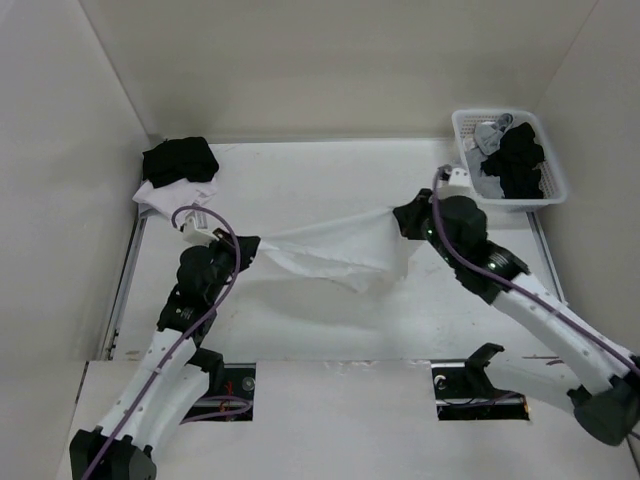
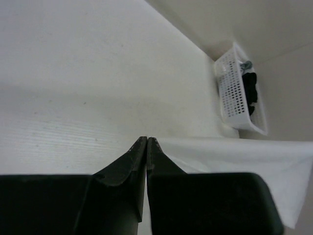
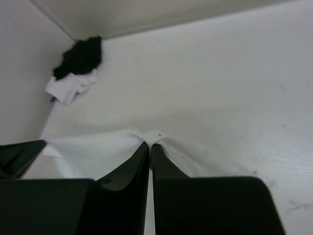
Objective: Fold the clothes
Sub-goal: Flatten the tank top out
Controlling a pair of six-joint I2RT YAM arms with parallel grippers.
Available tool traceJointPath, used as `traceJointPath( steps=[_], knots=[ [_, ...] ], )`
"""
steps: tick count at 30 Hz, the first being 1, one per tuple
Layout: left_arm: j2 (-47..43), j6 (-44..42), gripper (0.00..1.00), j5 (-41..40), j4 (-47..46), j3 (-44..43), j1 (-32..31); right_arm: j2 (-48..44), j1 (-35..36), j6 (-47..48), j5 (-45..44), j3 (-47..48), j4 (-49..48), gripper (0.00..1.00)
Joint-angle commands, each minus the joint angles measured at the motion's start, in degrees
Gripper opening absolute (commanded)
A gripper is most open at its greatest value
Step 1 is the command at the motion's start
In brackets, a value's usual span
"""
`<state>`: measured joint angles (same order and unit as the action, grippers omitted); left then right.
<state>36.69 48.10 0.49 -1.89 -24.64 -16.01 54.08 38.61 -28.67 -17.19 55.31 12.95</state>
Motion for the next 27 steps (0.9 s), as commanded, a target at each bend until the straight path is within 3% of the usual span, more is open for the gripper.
traceJointPath(
  steps=[1, 4, 6, 8, 11, 13, 16, 18, 21, 23, 27],
  knots=[
    [0.8, 0.2, 0.02, 0.2, 0.8, 4.1, 1.5, 11.2, -5.9, -3.8, 8.1, -5.1, -2.6, 0.1],
    [3.0, 0.5, 0.02, -0.3, -1.7, 7.0, 0.9, 23.8, -10.0, -4.6, 11.3, -5.5, -11.4, 0.12],
    [5.0, 1.1, 0.02, -0.2, -3.9, 8.6, 0.5, 32.8, -13.0, -5.0, 12.6, -2.6, -16.9, 0.26],
    [6.2, 1.4, 0.02, -0.3, -4.6, 9.1, 0.4, 34.6, -13.5, -5.7, 11.7, -0.9, -17.3, 0.39],
    [7.3, 1.3, 0.03, -0.3, -5.1, 9.3, 1.0, 29.3, -11.1, -6.2, 7.9, -4.6, -19.4, 0.54],
    [7.9, 1.3, 0.03, -0.3, -5.8, 9.4, 1.3, 25.7, -9.0, -6.8, 6.0, -8.3, -19.1, 0.54],
    [10.3, 1.5, 0.03, 0.2, -8.1, 9.6, 1.7, 20.7, -4.5, -11.0, 5.7, -16.7, -18.3, 0.23],
    [12.3, 1.6, 0.04, 0.6, -9.8, 9.8, 1.6, 20.1, -2.8, -13.1, 5.9, -19.1, -16.8, 0.13],
    [12.8, 1.9, 0.04, 0.9, -10.7, 9.9, 1.5, 20.2, -2.4, -14.0, 6.3, -20.1, -16.8, 0.21],
    [12.4, 2.0, 0.04, 0.9, -10.8, 10.0, 1.1, 21.8, -1.1, -14.0, 7.7, -19.7, -17.2, 0.37],
    [11.9, 2.0, 0.04, 0.9, -10.7, 10.2, 1.0, 25.1, -0.8, -14.0, 7.8, -19.0, -16.7, 0.38]
  ],
)
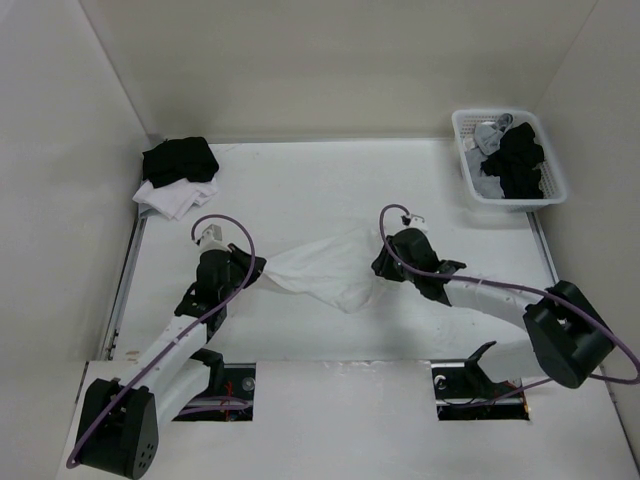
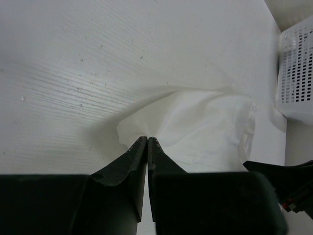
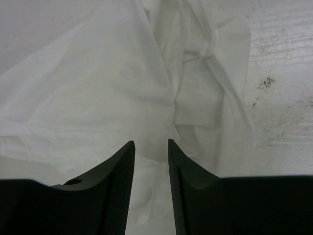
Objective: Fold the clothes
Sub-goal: Flatten the tank top out
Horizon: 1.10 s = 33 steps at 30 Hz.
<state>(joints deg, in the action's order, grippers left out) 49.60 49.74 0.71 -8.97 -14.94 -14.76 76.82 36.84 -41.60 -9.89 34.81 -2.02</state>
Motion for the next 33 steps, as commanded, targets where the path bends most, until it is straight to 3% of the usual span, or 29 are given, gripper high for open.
traceJointPath(
  steps=[1, 8, 19, 24, 29, 33],
  knots=[
    [-1.2, 0.4, 0.04, 0.7, -3.5, 0.5, -0.2, 3.3, 1.0, -1.1, 0.5, 1.6, -2.0, 0.37],
    [-1.3, 0.2, 0.04, 0.7, -3.2, 0.1, -0.4, 6.9, 1.1, -1.2, -1.6, 3.2, -0.1, 0.32],
    [-1.0, 0.3, 0.04, 0.7, -3.2, -0.4, -0.7, 4.0, 1.5, -2.0, -6.0, 2.5, 3.8, 0.39],
    [-0.8, 0.4, 0.04, 0.7, -3.4, -0.4, -0.8, 4.3, 1.8, -2.3, -4.0, 2.5, 3.3, 0.27],
    [-1.4, 0.4, 0.04, 0.7, -3.3, -0.3, -0.9, 4.7, 1.8, -2.4, -2.0, 2.5, 2.7, 0.32],
    [-1.9, 0.4, 0.04, 0.7, -3.2, -0.3, -0.9, 4.8, 1.5, -2.6, -1.5, 2.5, 2.6, 0.24]
  ],
)
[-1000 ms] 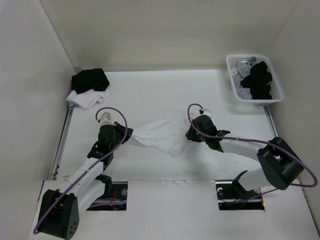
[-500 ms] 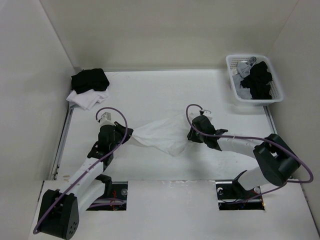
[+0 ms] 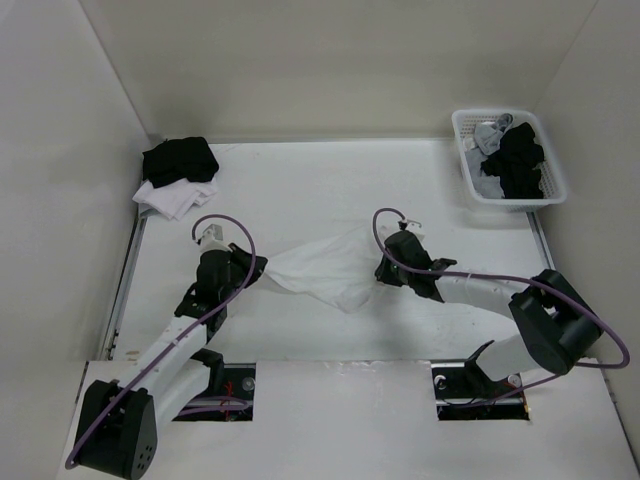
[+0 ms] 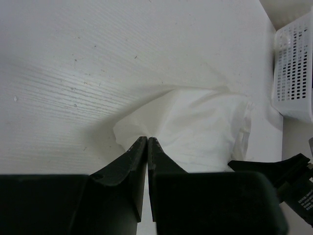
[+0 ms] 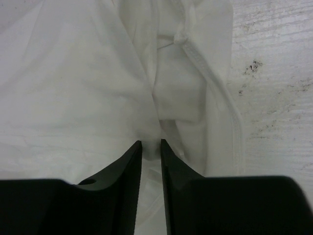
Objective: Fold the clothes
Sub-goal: Flatten the tank top out
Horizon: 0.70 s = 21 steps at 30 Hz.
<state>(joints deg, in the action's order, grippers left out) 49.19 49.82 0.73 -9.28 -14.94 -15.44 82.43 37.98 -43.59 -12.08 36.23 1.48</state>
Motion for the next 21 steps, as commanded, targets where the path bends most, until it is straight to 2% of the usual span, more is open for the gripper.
traceJointPath(
  steps=[1, 4, 7, 13, 15, 17, 20, 21],
  knots=[
    [-1.5, 0.4, 0.04, 0.7, -2.9, -0.4, -0.2, -0.8, 0.5, -0.6, 0.7, 1.1, -0.7, 0.21],
    [-1.7, 0.6, 0.04, 0.7, -3.0, -1.1, -0.2, -4.3, 0.6, -0.7, 0.0, 1.2, -0.3, 0.08],
    [-2.7, 1.6, 0.04, 0.6, -2.9, -3.1, -0.2, -10.3, 0.6, -0.9, -1.5, 1.4, 0.9, 0.06],
    [-12.4, 4.5, 0.04, -0.7, 2.1, -10.4, -2.0, -30.2, 3.3, -0.2, -7.2, 5.9, 12.6, 0.06],
    [-17.0, 4.1, 0.04, -2.0, 6.9, -15.3, -2.8, -37.9, 7.7, 0.4, -11.0, 10.9, 19.5, 0.05],
    [-18.9, 3.4, 0.04, -2.9, 8.6, -18.1, -3.0, -39.7, 9.7, 1.1, -13.5, 13.5, 21.7, 0.05],
    [-20.7, 1.5, 0.04, -5.6, 9.8, -23.2, -3.3, -42.0, 17.6, 5.9, -24.2, 24.1, 27.1, 0.04],
    [-20.8, 1.1, 0.04, -6.3, 9.9, -24.1, -3.5, -42.0, 18.3, 6.4, -25.0, 25.0, 27.3, 0.04]
  ],
)
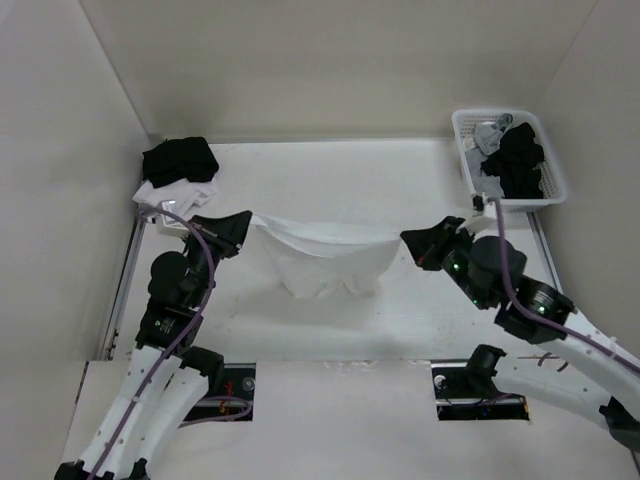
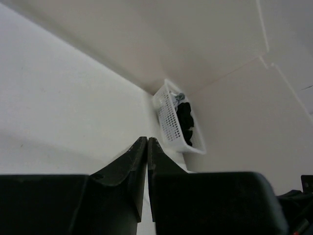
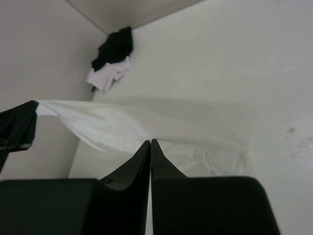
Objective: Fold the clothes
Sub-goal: Flatten the tank top out
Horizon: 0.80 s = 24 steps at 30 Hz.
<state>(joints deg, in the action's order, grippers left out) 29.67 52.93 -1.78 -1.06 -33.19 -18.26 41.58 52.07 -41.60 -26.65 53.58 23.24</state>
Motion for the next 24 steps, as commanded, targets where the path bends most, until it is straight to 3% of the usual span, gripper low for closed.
traceJointPath(
  steps=[1, 4, 6, 10, 14, 19, 24],
  knots=[
    [-1.2, -2.5, 0.04, -4.7, 1.8, -6.7, -0.8, -0.8, 6.7, 6.7, -13.3, 11.1, 5.6, 0.04],
    [0.1, -3.5, 0.04, -7.6, 1.1, -7.7, -1.1, 1.9, 8.6, 10.8, -14.2, 15.8, 4.0, 0.03],
    [3.1, -3.8, 0.04, -9.6, -0.8, -7.4, -1.0, 5.3, 3.8, 13.6, -10.1, 16.0, 0.1, 0.03],
    [13.3, -1.4, 0.04, -10.8, -8.6, -6.8, 0.2, 15.7, -14.5, 12.0, 11.5, 14.4, -10.4, 0.02],
    [24.9, 2.1, 0.04, -9.6, -15.4, -10.2, 2.2, 27.6, -23.6, 10.9, 21.8, 19.8, -17.7, 0.03],
    [36.4, 4.0, 0.04, -6.1, -19.2, -21.4, 4.9, 41.0, -28.2, 12.1, 26.6, 37.5, -14.5, 0.03],
    [37.8, 4.4, 0.04, -2.8, -19.6, -28.4, 9.2, 42.1, -28.7, 13.5, 27.6, 46.3, -11.2, 0.03]
  ],
)
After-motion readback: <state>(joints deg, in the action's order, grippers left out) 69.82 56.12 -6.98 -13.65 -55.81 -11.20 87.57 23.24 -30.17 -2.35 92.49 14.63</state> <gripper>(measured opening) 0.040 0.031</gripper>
